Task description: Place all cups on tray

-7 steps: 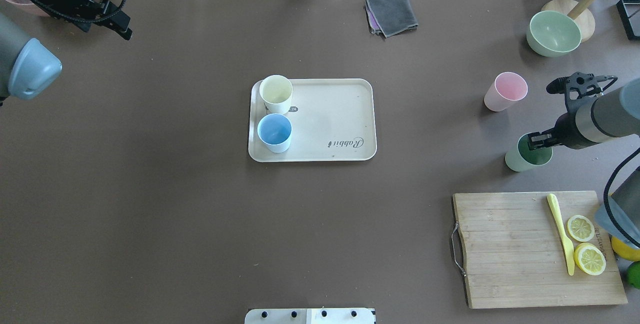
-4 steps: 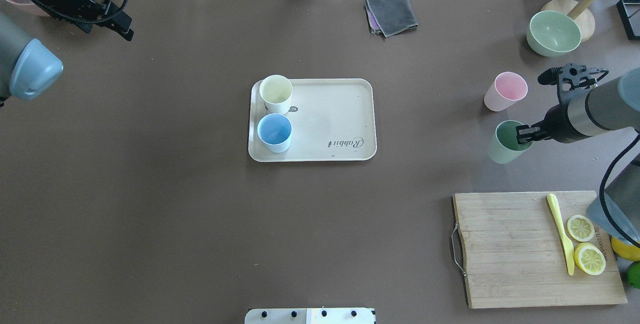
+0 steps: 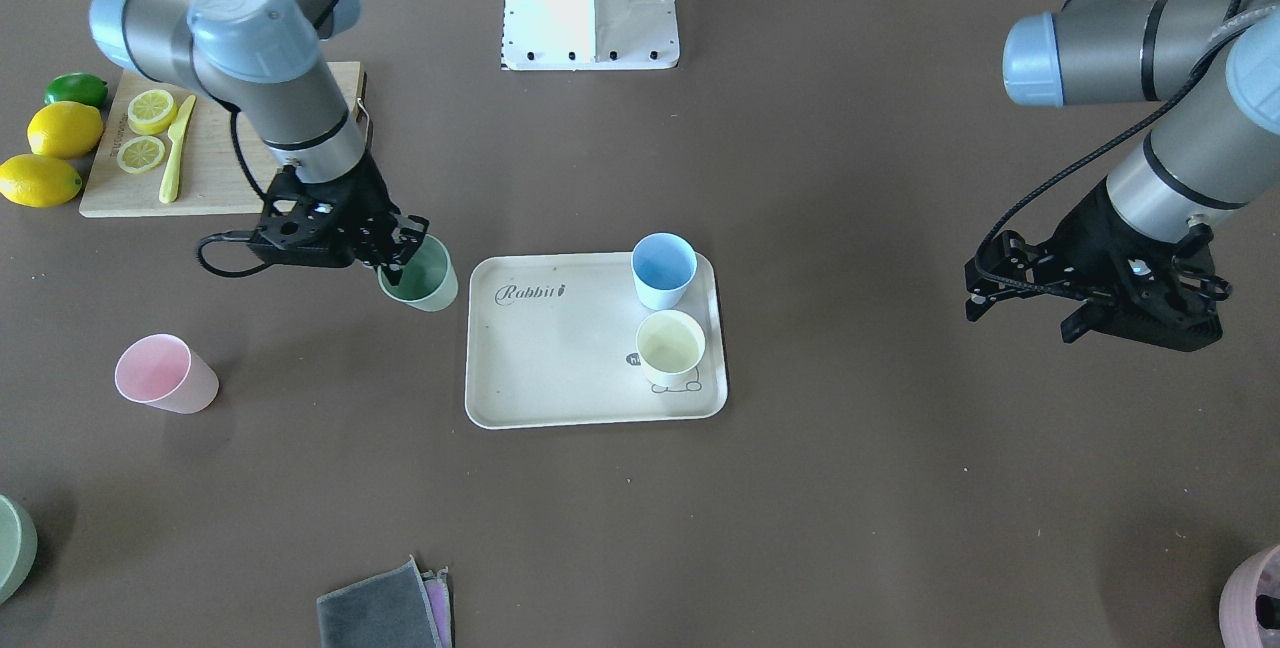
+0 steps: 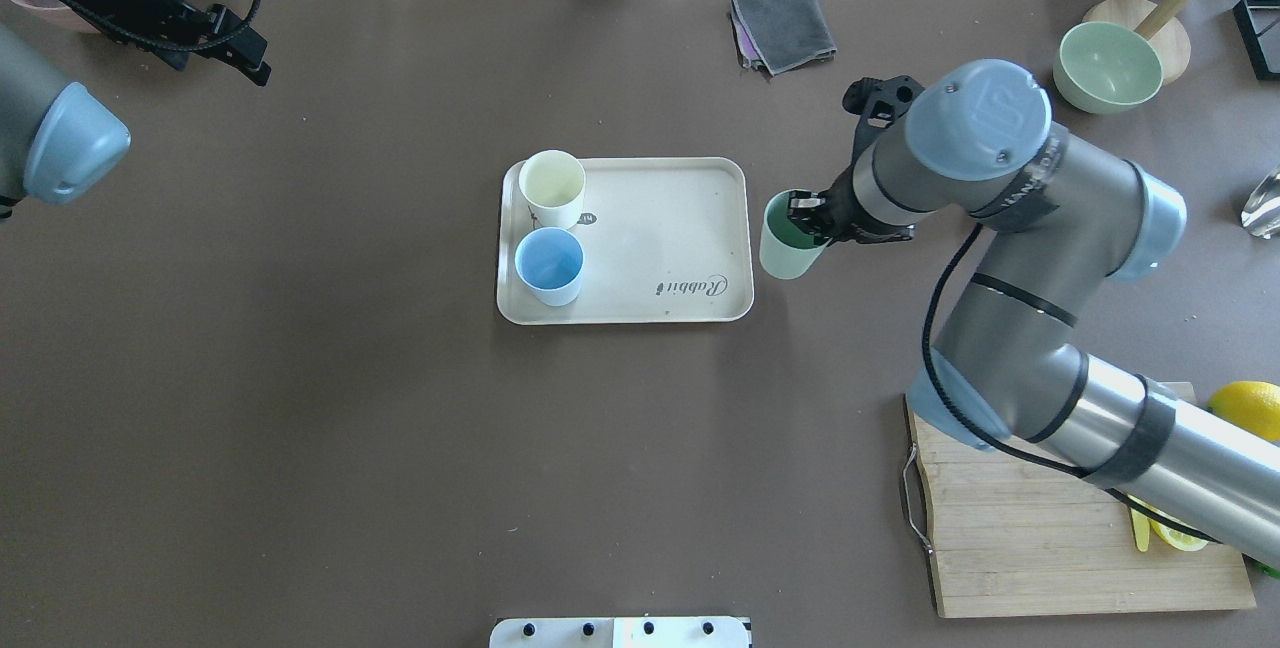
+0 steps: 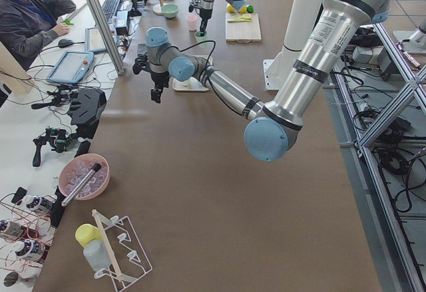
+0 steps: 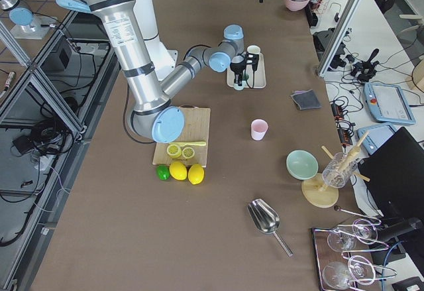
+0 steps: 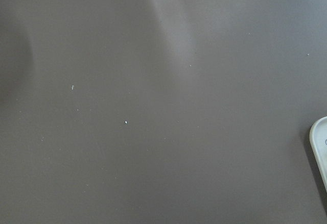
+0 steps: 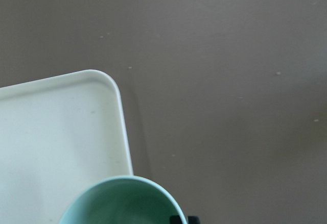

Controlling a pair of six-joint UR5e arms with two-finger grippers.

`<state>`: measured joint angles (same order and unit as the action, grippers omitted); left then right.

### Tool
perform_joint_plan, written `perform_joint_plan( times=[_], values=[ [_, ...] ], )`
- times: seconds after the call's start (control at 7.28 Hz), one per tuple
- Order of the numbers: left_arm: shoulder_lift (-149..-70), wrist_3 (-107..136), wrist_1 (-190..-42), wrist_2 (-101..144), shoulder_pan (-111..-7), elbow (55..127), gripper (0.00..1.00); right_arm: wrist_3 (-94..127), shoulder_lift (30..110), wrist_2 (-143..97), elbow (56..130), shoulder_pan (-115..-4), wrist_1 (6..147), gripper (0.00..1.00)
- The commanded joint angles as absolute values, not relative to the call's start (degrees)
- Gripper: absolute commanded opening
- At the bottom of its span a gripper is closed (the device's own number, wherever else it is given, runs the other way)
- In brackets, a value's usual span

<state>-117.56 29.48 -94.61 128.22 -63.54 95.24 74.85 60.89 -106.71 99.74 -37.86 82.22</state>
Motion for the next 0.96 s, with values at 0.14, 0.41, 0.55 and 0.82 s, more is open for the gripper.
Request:
perform_joint_plan(
  times=[0.14, 0.41, 0.55, 0.82],
  values=[
    [-117.60, 29.79, -94.75, 128.14, -62.67, 95.10, 0.98, 77.61, 53.88, -102.92, 94.22, -33.58, 82.18, 0.00],
    [-117.60, 29.79, -94.75, 128.23, -62.58, 95.18, 0.98, 76.03, 54.31, -102.40, 94.22, -33.40, 82.26, 1.00],
    [-117.60, 29.79, -94.75, 128.41, -62.58, 95.36, 0.98, 75.24, 54.23, -102.39, 94.83, -34.09, 82.35, 1.00],
    [-117.42, 29.45, -94.83, 128.58, -62.58, 95.36, 0.98, 70.25, 55.19, -111.29, 96.76, -41.78, 84.10, 1.00]
  ],
)
